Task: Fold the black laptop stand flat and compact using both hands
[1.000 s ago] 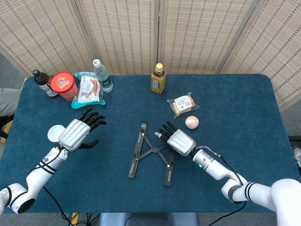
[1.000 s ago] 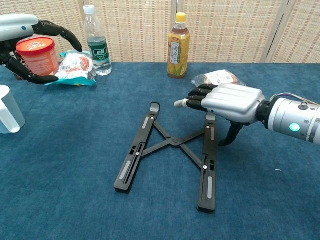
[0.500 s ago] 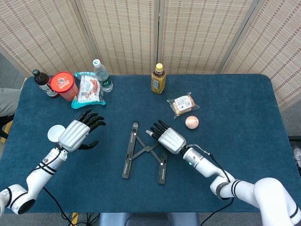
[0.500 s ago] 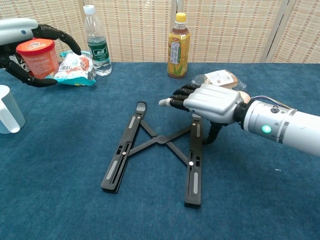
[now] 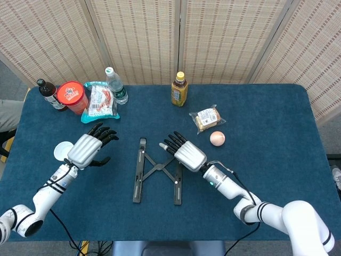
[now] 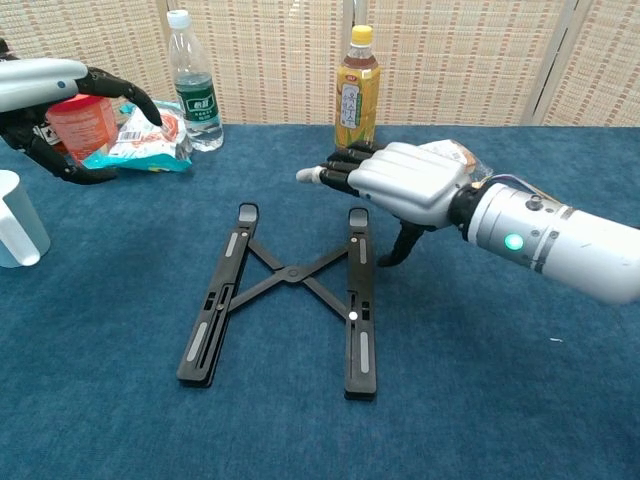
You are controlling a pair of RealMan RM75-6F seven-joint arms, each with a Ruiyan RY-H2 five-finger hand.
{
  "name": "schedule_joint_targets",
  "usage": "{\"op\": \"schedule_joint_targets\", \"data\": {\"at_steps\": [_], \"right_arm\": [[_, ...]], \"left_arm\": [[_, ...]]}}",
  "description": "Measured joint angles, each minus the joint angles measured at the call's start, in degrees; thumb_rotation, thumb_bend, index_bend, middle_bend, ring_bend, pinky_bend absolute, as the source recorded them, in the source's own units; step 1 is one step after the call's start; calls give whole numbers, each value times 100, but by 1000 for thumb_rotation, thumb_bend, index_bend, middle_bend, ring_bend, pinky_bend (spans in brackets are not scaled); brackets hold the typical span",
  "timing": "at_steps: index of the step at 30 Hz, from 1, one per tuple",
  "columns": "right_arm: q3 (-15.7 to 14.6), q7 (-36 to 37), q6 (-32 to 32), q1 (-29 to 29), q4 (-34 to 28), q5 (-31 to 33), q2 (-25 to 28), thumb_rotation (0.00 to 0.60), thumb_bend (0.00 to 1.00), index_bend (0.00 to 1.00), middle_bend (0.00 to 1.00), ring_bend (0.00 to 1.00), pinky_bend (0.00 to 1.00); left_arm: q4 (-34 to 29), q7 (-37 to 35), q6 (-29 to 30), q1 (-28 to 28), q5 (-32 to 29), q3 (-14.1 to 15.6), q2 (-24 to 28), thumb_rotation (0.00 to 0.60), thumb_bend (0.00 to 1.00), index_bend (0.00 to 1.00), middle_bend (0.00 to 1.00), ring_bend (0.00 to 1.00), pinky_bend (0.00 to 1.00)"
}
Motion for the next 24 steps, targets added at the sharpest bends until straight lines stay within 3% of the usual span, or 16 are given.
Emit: {"op": "schedule_joint_targets", "data": {"at_steps": [5, 12, 18, 24], "right_arm": [[-95, -1, 489, -172, -765, -176, 560, 600, 0, 0, 126, 0, 22], [-148, -541, 603, -383, -1773, -166, 1118, 600, 0, 0, 66, 0, 0], [-272, -1030, 449, -464, -2034, -156, 1151, 600, 0, 0, 3, 0, 0], [-270, -1356, 481, -539, -2098, -161, 988, 600, 0, 0, 0, 0, 0]], "left_arm": [[538, 51, -186, -165, 12, 33, -374, 600, 253, 202, 139, 93, 7], [1221, 64, -419, -351, 25, 120, -940, 600, 230, 63, 0, 0, 0], [1639, 127, -593, -502, 38, 193, -1365, 600, 204, 5, 0, 0, 0], [2008, 27, -798, -604, -59, 214, -1707, 600, 184, 0, 0, 0, 0]]}}
